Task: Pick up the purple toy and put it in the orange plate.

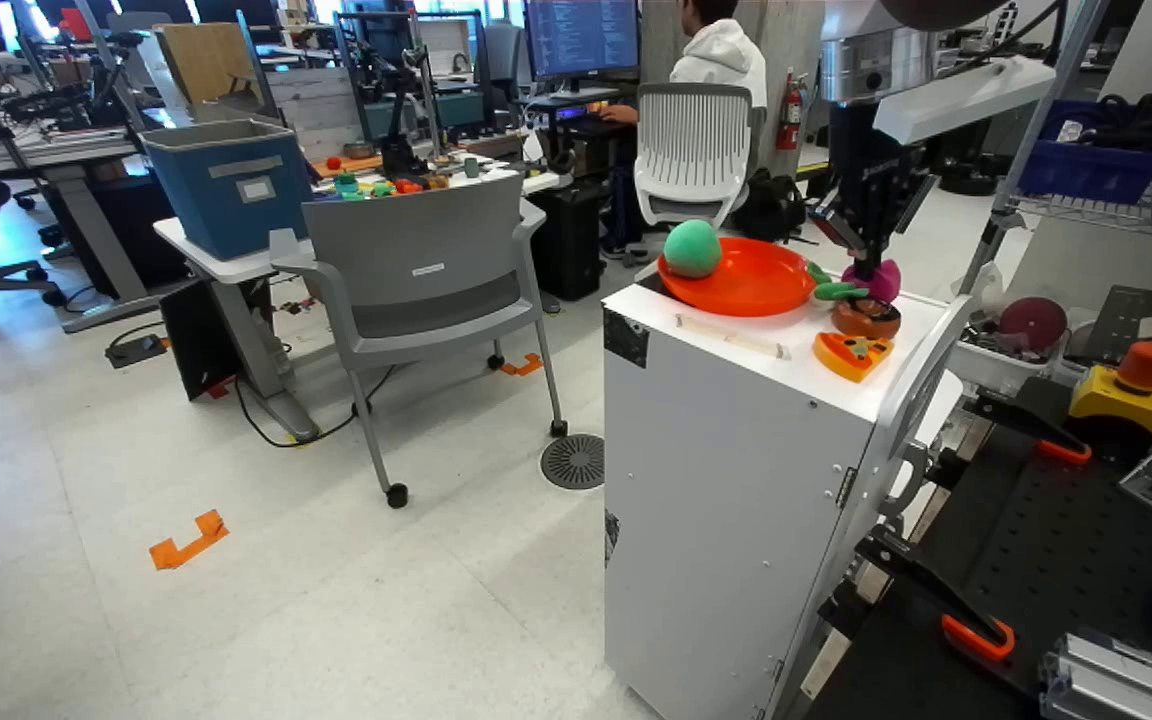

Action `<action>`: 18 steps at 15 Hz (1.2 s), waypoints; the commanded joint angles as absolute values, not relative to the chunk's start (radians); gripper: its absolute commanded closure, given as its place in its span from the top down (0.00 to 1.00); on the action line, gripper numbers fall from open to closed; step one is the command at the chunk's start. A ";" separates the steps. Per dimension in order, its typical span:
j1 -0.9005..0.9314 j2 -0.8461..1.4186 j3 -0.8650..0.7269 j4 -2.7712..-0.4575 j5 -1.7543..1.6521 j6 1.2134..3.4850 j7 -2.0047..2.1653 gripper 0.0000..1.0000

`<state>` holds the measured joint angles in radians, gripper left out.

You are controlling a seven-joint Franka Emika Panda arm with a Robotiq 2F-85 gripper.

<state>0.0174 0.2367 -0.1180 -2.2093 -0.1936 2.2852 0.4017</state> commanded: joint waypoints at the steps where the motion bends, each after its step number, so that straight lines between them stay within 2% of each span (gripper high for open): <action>1: 0.020 0.238 -0.113 -2.198 -0.195 2.267 0.424 0.01; 18: 0.019 0.107 -0.110 -2.339 -0.209 2.321 0.555 0.01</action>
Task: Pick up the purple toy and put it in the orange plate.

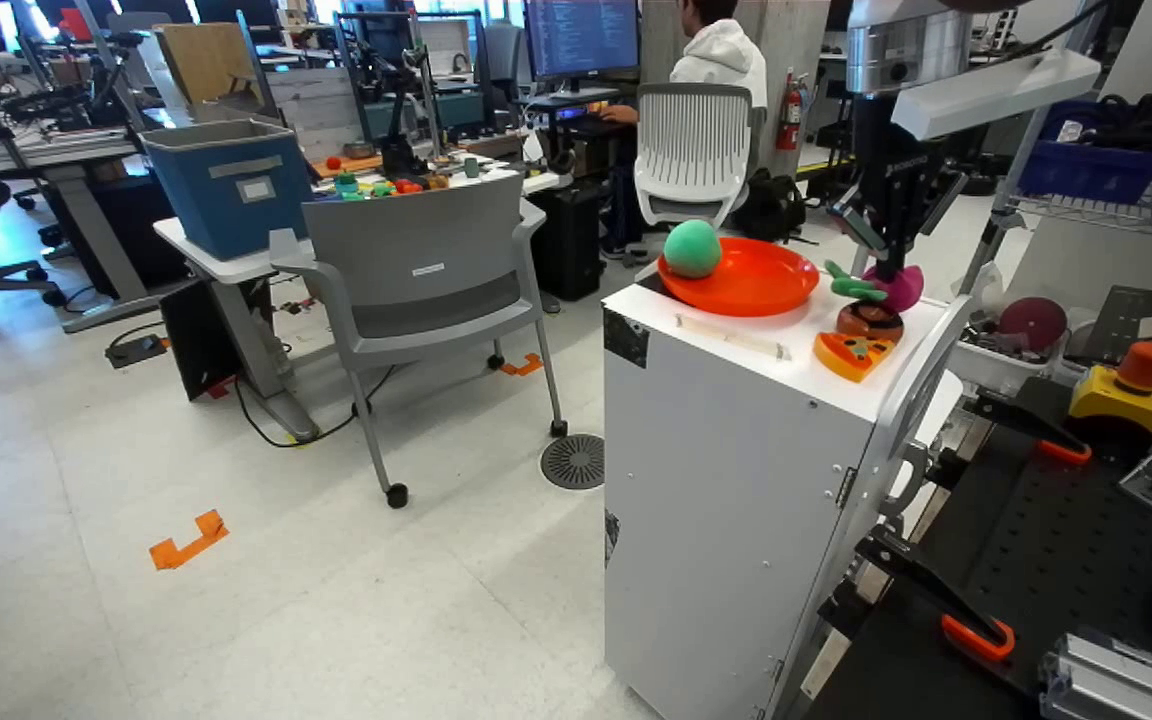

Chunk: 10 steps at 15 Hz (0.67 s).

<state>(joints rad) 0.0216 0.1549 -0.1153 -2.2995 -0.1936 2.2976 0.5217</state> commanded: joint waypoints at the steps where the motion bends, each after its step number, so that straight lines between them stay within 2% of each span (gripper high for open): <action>1: 0.017 0.100 -0.110 -2.345 -0.207 2.324 0.559 0.01; 10: 0.010 0.051 -0.102 -2.384 -0.210 2.372 0.604 0.01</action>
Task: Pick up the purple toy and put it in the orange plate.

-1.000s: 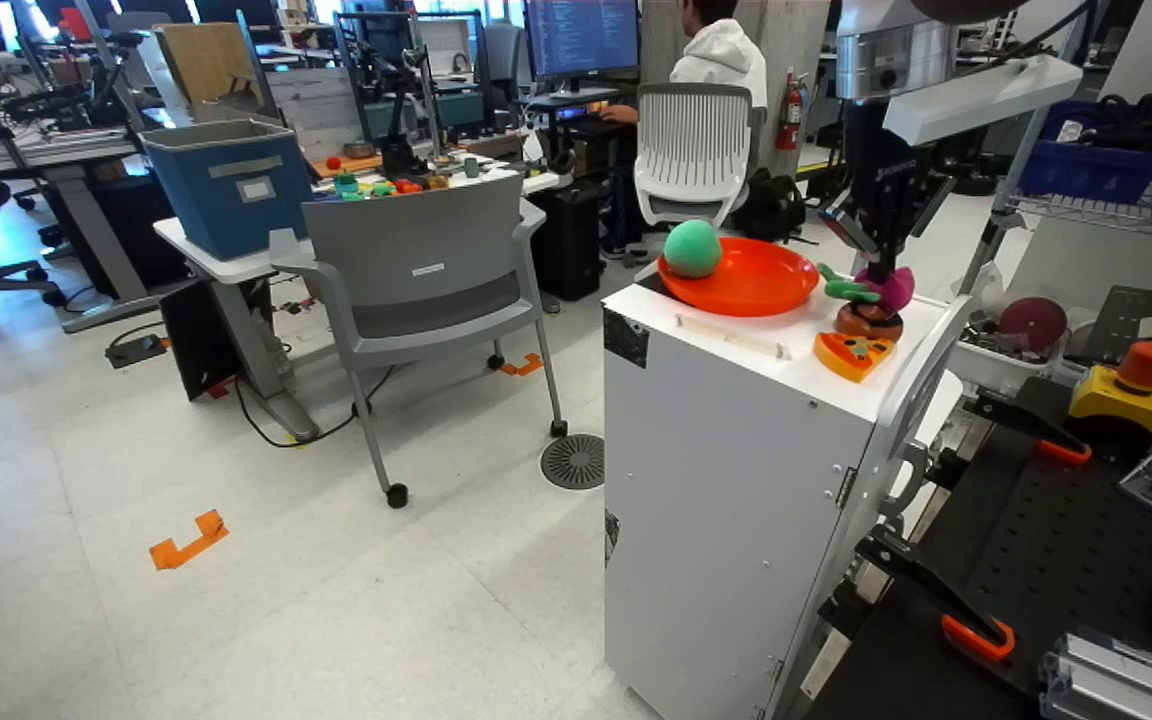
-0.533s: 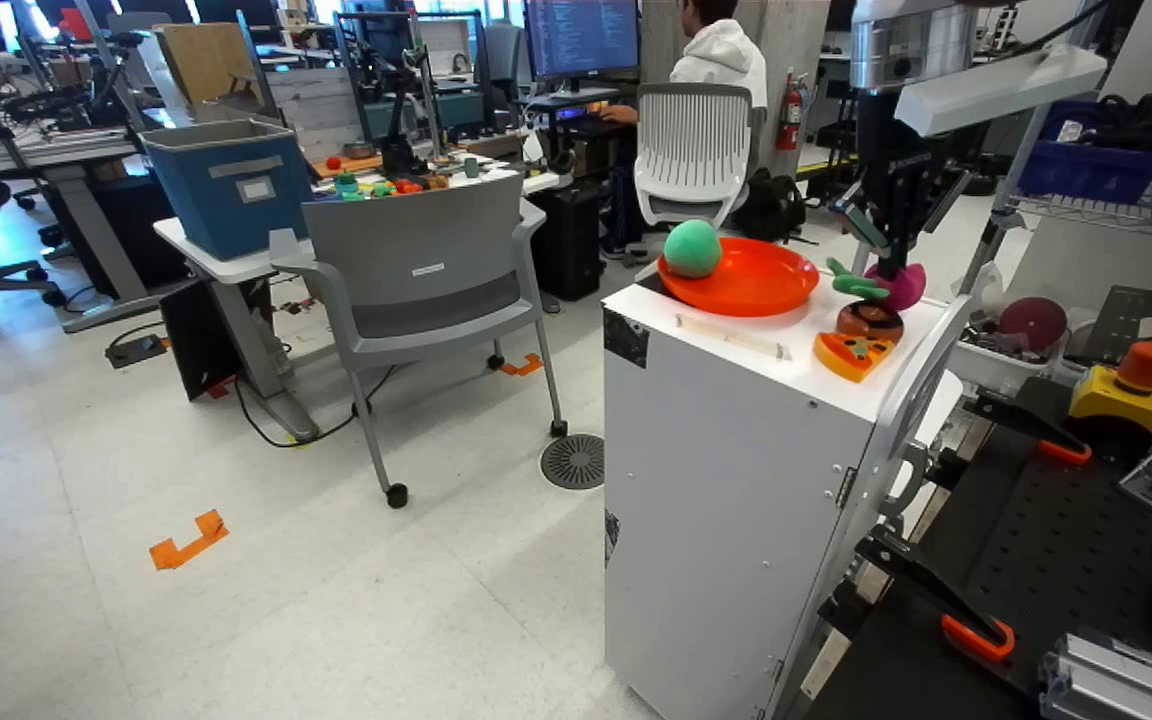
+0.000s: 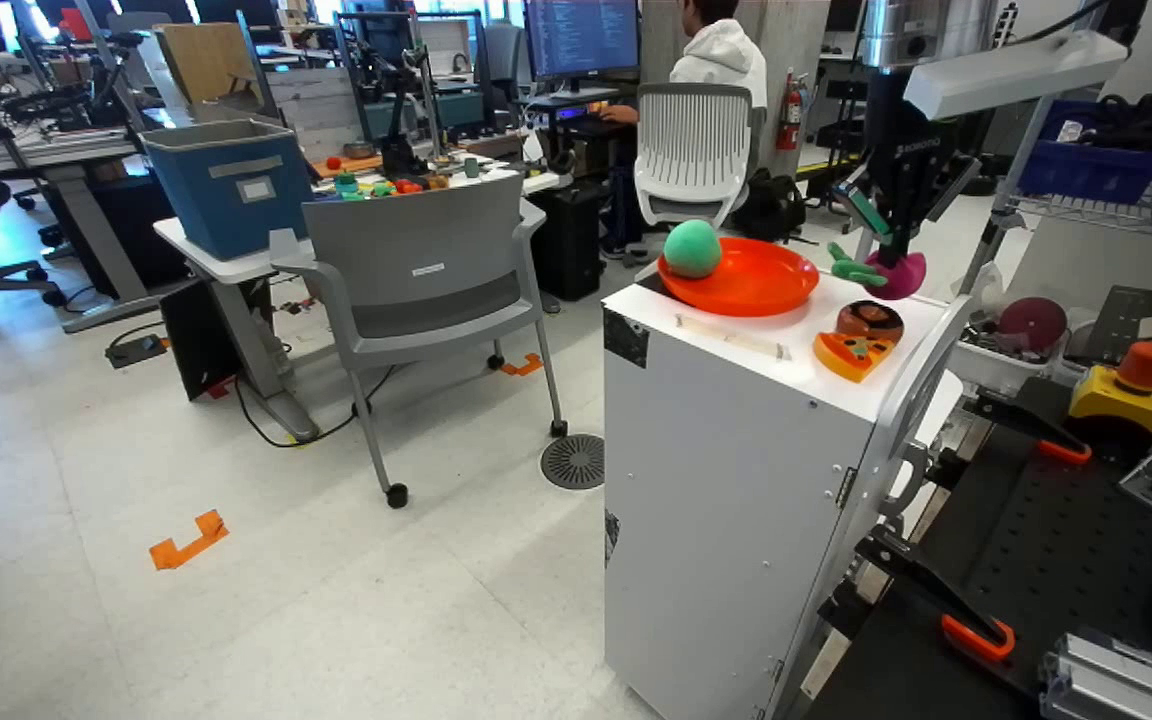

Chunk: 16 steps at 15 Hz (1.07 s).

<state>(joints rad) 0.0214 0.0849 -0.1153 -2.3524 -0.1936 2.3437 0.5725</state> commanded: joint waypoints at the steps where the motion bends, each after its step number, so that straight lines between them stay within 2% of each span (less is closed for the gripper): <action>1: 0.009 0.048 -0.101 -2.386 -0.211 2.377 0.609 0.01; 16: 0.002 -0.016 -0.068 -2.451 -0.234 2.428 0.650 0.01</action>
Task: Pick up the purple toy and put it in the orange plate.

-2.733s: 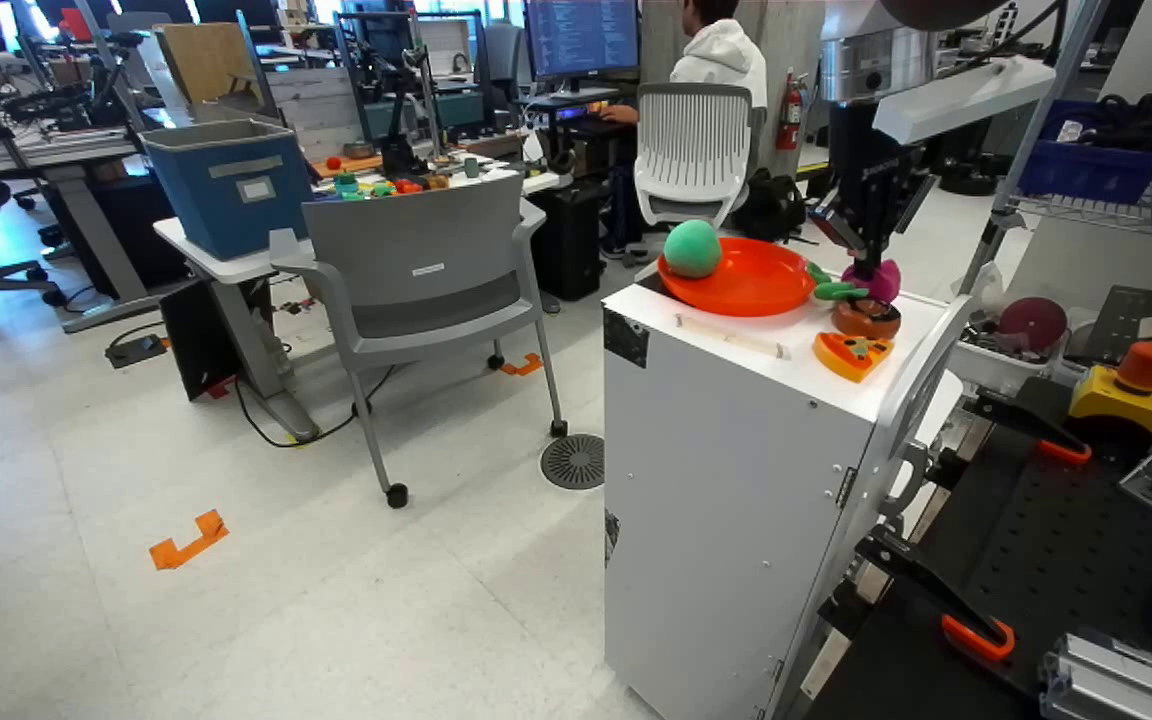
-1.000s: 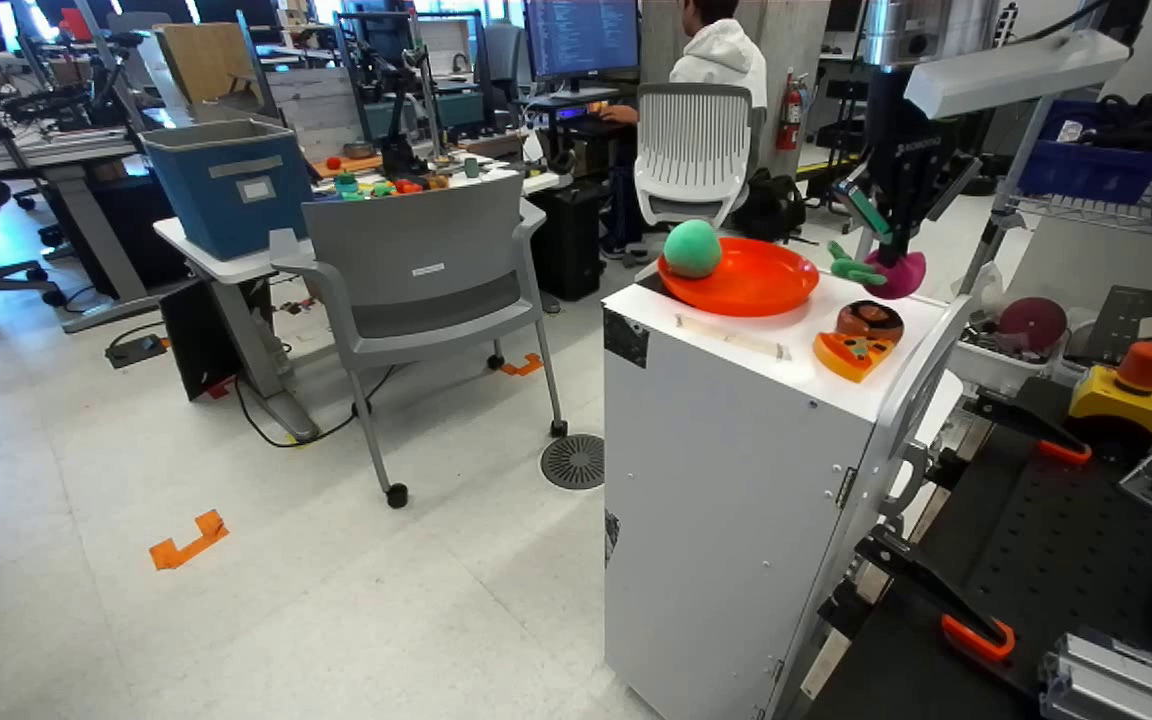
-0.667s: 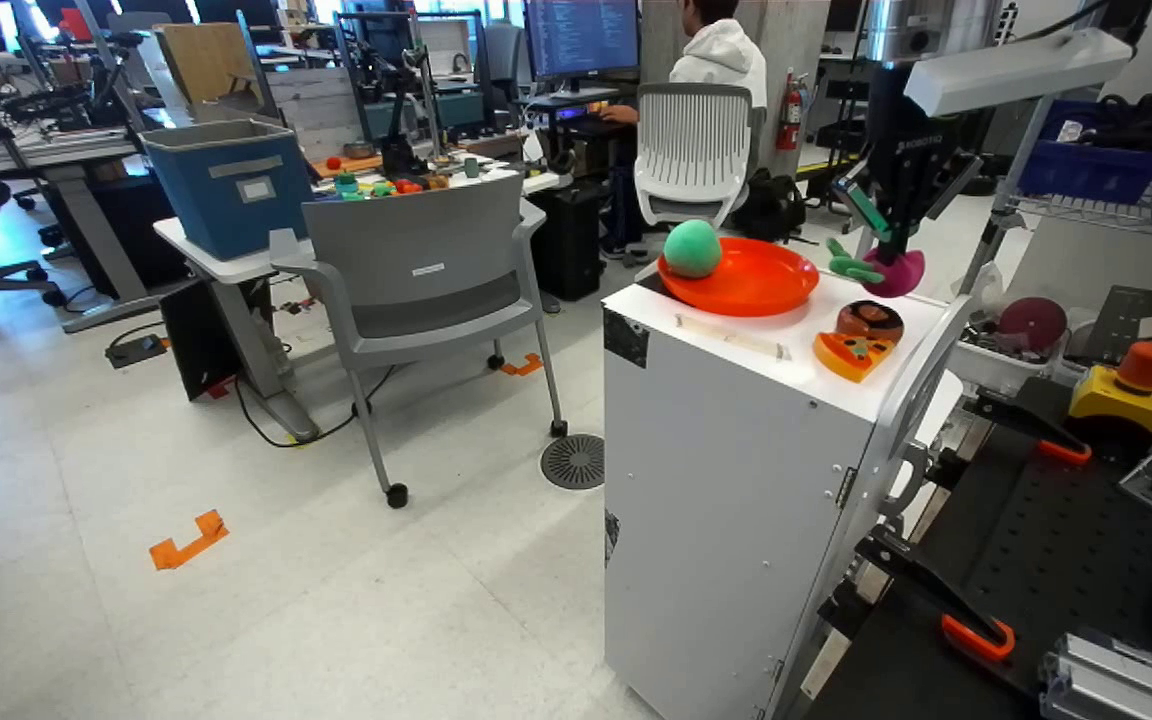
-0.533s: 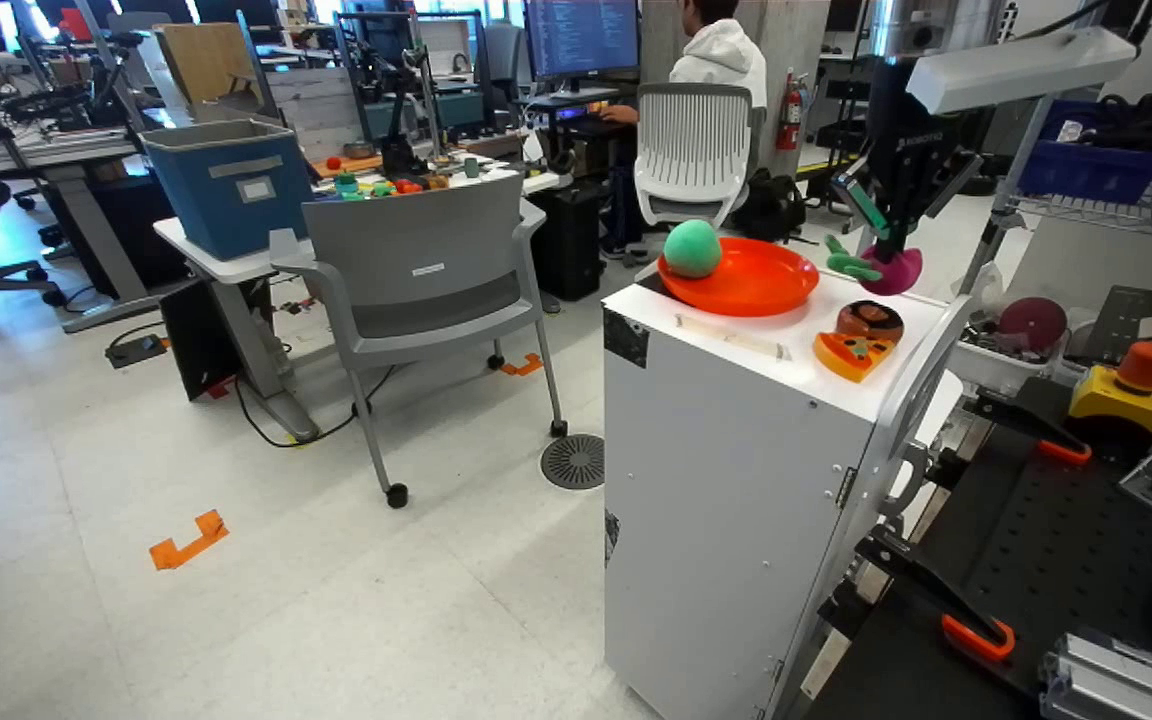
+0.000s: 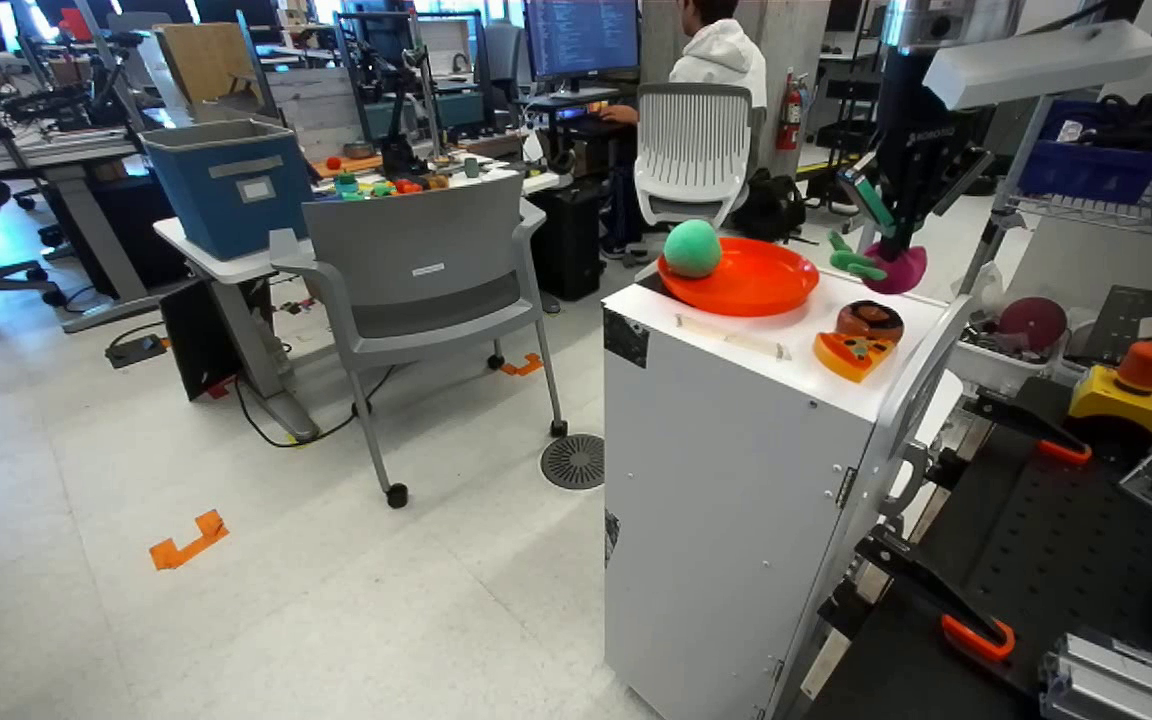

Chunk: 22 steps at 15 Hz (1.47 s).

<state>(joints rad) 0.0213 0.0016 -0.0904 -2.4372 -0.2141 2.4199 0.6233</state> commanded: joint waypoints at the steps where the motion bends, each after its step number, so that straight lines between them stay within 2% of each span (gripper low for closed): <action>1: 0.002 -0.014 -0.067 -2.448 -0.235 2.425 0.651 0.01; 22: 0.003 -0.003 -0.060 -2.442 -0.242 2.421 0.664 0.01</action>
<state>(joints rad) 0.0209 0.0020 -0.0793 -2.4399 -0.2142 2.4197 0.6380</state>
